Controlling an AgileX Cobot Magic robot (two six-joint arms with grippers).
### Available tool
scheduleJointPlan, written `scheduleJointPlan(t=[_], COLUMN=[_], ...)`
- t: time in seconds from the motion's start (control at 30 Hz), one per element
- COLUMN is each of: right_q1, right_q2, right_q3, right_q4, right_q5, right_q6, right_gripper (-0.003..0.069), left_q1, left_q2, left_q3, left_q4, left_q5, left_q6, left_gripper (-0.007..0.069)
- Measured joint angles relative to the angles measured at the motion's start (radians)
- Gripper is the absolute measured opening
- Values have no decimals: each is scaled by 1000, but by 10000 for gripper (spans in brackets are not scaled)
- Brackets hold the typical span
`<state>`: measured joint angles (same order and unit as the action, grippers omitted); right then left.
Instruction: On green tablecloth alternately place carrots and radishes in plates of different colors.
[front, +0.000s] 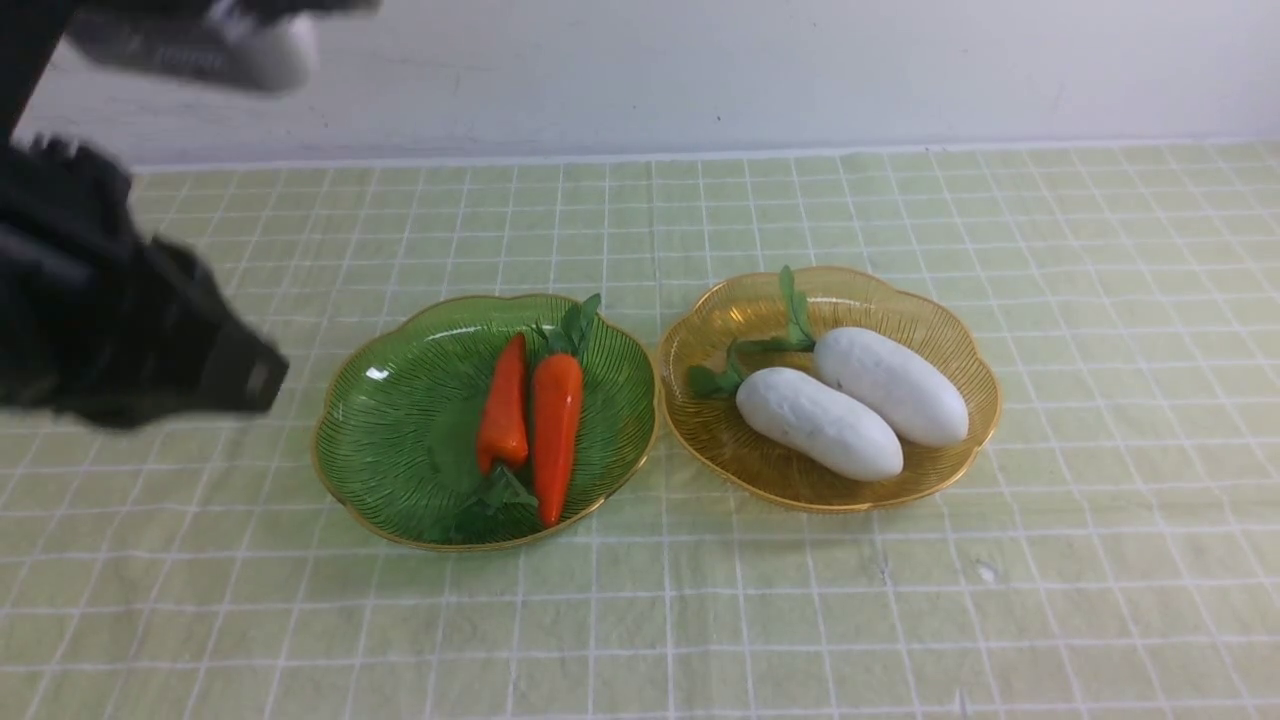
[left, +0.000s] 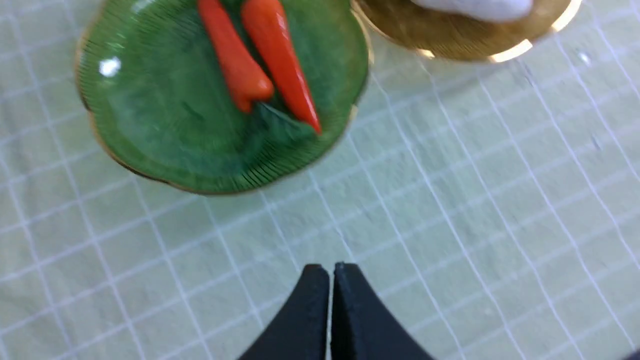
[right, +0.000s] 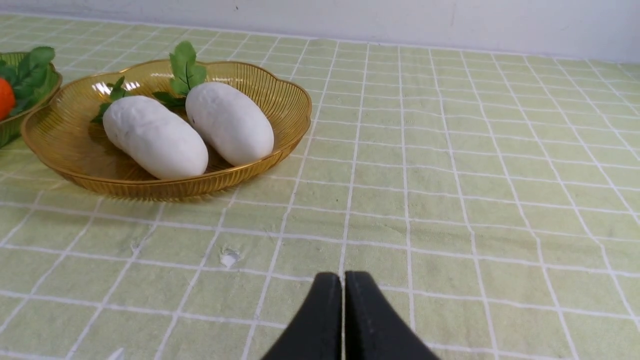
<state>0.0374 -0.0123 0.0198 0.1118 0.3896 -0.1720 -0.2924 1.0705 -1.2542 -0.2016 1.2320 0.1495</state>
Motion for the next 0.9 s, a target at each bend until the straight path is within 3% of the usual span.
scheduleJointPlan(t=[0.13, 0.2, 0.4, 0.57, 0.9], right_q1=[0, 0, 0, 0, 0], right_q2=[0, 0, 0, 0, 0], right_q3=[0, 0, 0, 0, 0], right_q4=[0, 0, 0, 0, -1], right_q5=[0, 0, 0, 0, 0], right_q6=[0, 1, 12, 12, 13], right_gripper=[3, 3, 3, 3, 3], left_q1=[0, 0, 0, 0, 0], left_q2=[-198, -321, -476, -514, -513], left_q3=[245, 428, 690, 818, 896], left_q4=[-46, -54, -61, -69, -50], left_q5=[-195, -402, -742, -820, -812], left_q6=[49, 56, 56, 56, 62], left_gripper=[-8, -8, -8, -8, -8])
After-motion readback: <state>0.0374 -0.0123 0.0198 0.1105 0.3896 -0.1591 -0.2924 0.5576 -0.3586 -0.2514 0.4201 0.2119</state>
